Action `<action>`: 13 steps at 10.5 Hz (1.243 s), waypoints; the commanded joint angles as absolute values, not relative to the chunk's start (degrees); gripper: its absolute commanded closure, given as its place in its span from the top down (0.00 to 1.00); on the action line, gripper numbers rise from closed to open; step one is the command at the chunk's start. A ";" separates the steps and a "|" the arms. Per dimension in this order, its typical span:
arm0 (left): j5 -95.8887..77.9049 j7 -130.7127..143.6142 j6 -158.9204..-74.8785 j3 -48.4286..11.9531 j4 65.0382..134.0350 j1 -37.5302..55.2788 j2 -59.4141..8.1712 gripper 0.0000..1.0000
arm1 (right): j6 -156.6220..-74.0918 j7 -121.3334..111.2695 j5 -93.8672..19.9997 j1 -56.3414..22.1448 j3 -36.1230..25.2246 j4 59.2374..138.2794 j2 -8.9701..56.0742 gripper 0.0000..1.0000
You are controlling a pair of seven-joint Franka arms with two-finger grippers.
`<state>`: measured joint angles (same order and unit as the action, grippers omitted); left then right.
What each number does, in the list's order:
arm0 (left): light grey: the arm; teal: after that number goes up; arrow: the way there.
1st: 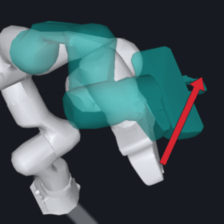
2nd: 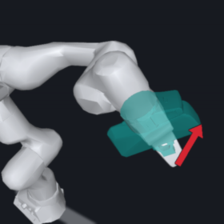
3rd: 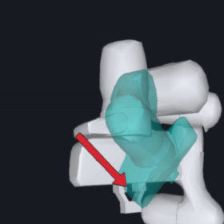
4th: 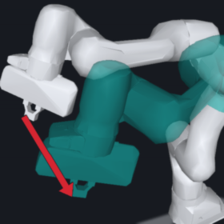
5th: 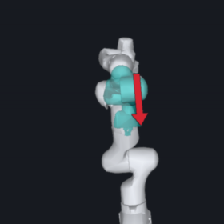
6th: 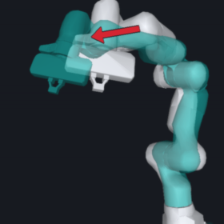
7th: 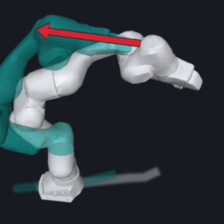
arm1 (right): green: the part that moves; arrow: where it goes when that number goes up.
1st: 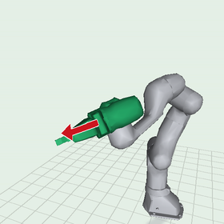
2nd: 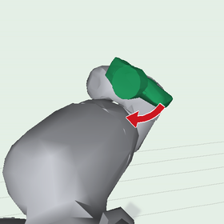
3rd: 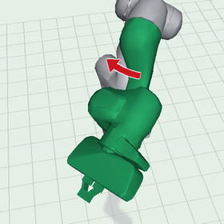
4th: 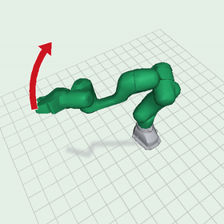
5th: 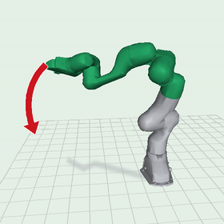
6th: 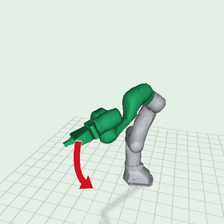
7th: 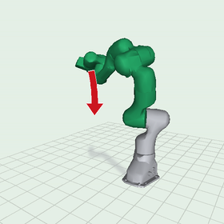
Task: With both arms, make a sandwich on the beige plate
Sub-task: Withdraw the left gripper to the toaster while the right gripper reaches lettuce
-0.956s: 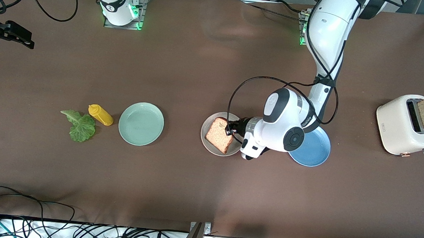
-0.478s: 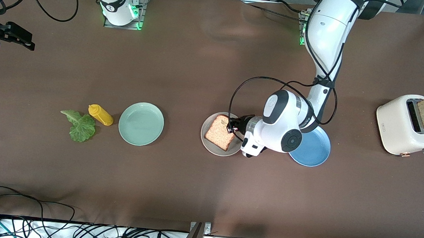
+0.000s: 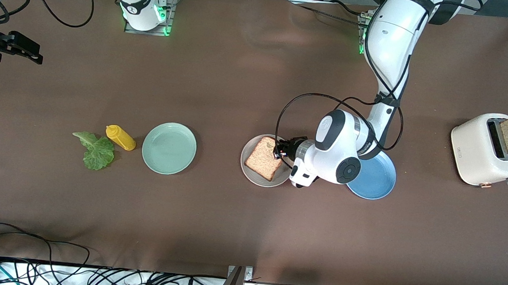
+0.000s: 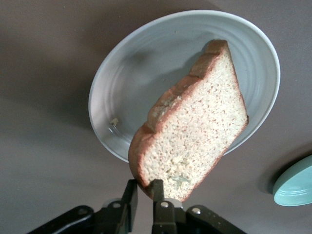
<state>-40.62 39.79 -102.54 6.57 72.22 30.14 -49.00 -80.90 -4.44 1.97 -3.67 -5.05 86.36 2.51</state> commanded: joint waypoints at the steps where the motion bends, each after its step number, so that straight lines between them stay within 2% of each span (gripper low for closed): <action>1: -41.92 39.55 -101.95 7.03 72.60 30.15 -48.78 0.55 | -80.95 -4.92 0.79 -2.55 -5.27 85.34 3.95 1.00; 5: -41.84 40.08 -99.94 7.38 72.16 27.35 -47.47 0.82 | -82.95 -6.15 0.79 -1.67 -5.54 85.43 7.46 1.00; 6: -40.88 40.08 -99.15 7.99 72.16 26.20 -46.42 0.87 | -88.71 -8.33 0.79 -1.76 -5.62 87.26 8.08 1.00; 8: -32.39 40.08 -96.69 9.31 72.33 25.06 -43.70 1.00 | -102.42 -12.73 0.70 -1.58 -6.76 97.95 5.90 1.00; 11: -16.42 39.03 -89.50 9.41 72.51 22.68 -39.04 1.00 | -116.14 -15.27 -4.30 -0.53 -6.86 107.73 8.78 1.00; 13: -12.48 37.27 -88.42 9.40 72.51 19.88 -36.66 1.00 | -122.58 -18.70 -4.48 0.26 -6.77 109.42 13.69 1.00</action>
